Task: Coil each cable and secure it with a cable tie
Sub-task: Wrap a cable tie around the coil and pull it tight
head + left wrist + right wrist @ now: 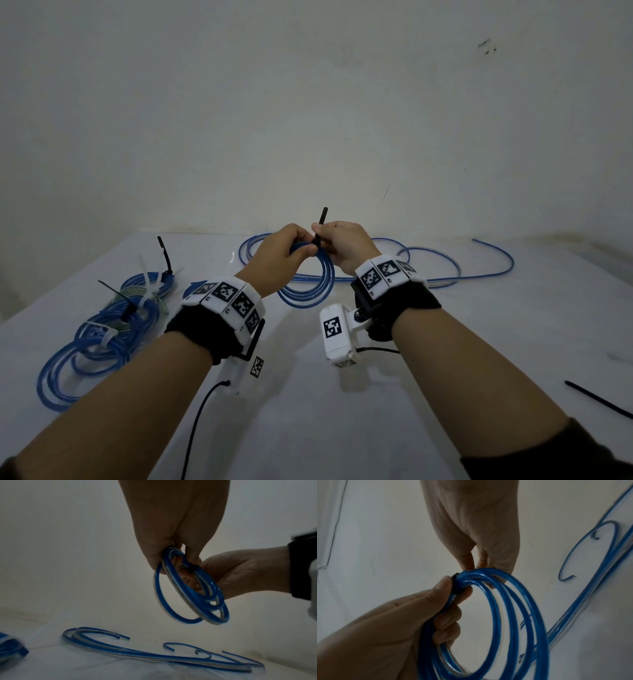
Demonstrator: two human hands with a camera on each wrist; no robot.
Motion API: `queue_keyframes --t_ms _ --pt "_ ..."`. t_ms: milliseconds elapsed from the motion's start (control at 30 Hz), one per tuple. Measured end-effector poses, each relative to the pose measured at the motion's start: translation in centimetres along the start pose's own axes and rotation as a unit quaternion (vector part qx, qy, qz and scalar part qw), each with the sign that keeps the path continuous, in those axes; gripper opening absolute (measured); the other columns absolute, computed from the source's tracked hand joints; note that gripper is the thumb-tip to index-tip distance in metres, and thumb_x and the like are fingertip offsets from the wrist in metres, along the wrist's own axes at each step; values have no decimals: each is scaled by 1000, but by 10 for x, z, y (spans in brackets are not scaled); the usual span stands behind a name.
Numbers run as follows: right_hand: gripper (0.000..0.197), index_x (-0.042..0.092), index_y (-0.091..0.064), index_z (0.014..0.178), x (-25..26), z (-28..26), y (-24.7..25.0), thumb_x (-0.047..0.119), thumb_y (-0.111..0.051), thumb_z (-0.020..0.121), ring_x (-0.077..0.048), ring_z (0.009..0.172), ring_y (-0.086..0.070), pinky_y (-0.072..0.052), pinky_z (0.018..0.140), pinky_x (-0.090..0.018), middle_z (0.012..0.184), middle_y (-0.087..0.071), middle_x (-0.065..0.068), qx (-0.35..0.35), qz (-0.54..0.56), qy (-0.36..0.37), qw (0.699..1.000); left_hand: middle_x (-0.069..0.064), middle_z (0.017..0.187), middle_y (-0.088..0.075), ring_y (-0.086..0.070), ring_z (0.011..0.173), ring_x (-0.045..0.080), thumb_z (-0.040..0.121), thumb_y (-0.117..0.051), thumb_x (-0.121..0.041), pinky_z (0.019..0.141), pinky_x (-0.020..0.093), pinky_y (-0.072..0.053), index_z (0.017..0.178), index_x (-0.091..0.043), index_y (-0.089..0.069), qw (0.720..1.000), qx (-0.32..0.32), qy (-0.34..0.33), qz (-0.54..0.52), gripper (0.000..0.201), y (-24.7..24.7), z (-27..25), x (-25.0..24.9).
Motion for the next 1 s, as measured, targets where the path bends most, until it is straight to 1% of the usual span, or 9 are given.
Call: queue_keyframes --t_ms 133,267,333,433,600,667,767,900,1000 --pt "14 4 -55 77 -3 -3 0 4 -58 90 -11 47 -45 -44 49 -21 61 -49 -7 20 -5 -13 1000 8 95 -66 -62 87 18 93 -55 -12 78 21 -48 112 -13 -52 999 19 -16 -21 19 -4 -5 -3" --pt "15 8 -52 76 -7 -3 1 2 -57 89 -12 52 -48 -46 53 -24 65 -54 -7 30 -33 -18 999 -2 97 -63 -59 87 4 92 -55 -9 76 8 -44 110 -9 -57 998 46 -33 -7 18 -8 -8 -7" --pt "17 9 -51 76 -6 -3 2 1 -55 90 -13 54 -49 -47 55 -24 68 -56 -7 27 -42 -11 999 -5 95 -63 -59 87 0 90 -57 -7 76 6 -44 108 -10 -57 998 57 -31 -10 18 -10 -8 -6" --pt "19 10 -49 74 -6 -1 2 3 -54 91 -16 57 -50 -46 58 -27 73 -57 -8 15 -50 -5 999 -2 97 -65 -61 87 1 88 -60 -5 77 8 -46 108 -9 -59 998 61 -30 -12 20 -11 -8 -4" --pt "23 11 -47 71 -3 2 4 -1 -54 90 -16 57 -48 -44 53 -26 82 -58 -13 -9 -48 -6 999 -9 92 -63 -58 80 -14 87 -60 -3 74 3 -42 106 -10 -61 997 52 -47 -12 20 -8 -8 -9" --pt "24 10 -46 70 0 3 3 -2 -55 89 -16 56 -48 -43 52 -25 81 -58 -13 -11 -49 -6 999 -12 91 -62 -58 80 -13 88 -59 -3 74 3 -42 105 -12 -61 998 49 -49 -9 19 -7 -8 -9" --pt "25 10 -47 68 -1 6 2 0 -59 88 -16 54 -47 -41 52 -27 75 -57 -12 -18 -65 -11 998 -9 93 -63 -59 85 -4 89 -59 -6 78 6 -44 103 -16 -61 998 46 -52 -3 18 -6 -9 -7" --pt "26 11 -48 66 -5 9 3 3 -62 87 -17 52 -44 -41 50 -27 66 -53 -10 -40 -84 -10 996 -6 98 -63 -58 90 1 90 -57 -7 79 5 -43 108 -12 -62 997 50 -54 13 19 -9 -9 -3" --pt "23 9 -50 68 -10 6 1 5 -61 88 -17 52 -45 -42 50 -25 63 -51 -10 -33 -57 -15 998 -5 98 -64 -59 91 2 90 -56 -6 80 6 -43 107 -10 -61 998 39 -49 7 18 -7 -9 0"
Point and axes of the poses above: each hand's wrist, its own z-axis towards the middle knuckle, its own y-axis out of the back of the hand, x = y × z, the point moved 9 cm from there along z, towards the middle knuckle
